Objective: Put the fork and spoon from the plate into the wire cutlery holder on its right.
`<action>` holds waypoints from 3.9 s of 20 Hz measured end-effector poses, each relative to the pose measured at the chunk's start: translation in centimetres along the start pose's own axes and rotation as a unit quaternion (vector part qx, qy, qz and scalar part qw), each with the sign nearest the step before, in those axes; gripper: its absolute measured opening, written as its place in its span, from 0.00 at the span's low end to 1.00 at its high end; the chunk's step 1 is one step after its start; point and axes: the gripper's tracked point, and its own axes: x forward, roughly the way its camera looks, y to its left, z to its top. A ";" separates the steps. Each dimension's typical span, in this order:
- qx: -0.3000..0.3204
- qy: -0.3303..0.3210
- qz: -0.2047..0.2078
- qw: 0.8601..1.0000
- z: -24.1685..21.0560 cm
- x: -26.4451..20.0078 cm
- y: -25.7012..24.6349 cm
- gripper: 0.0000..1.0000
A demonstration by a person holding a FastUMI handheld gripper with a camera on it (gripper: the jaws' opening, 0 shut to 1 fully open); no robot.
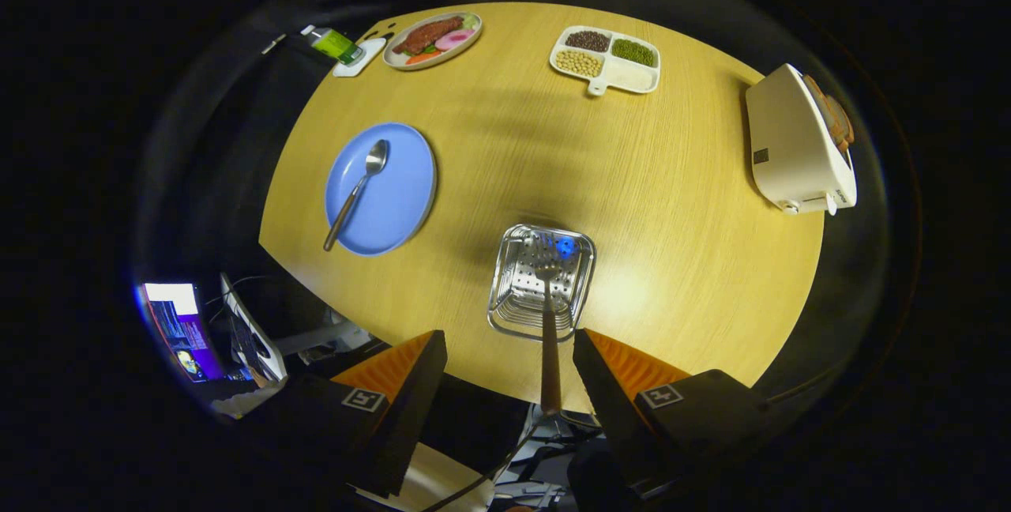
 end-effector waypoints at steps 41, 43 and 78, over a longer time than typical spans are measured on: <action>0.117 -0.065 0.055 0.989 6.1 18.6 22.9 1.00; 0.136 -0.063 0.044 0.988 6.2 19.3 22.6 1.00; 0.023 -0.091 0.129 0.987 3.6 6.9 18.4 0.08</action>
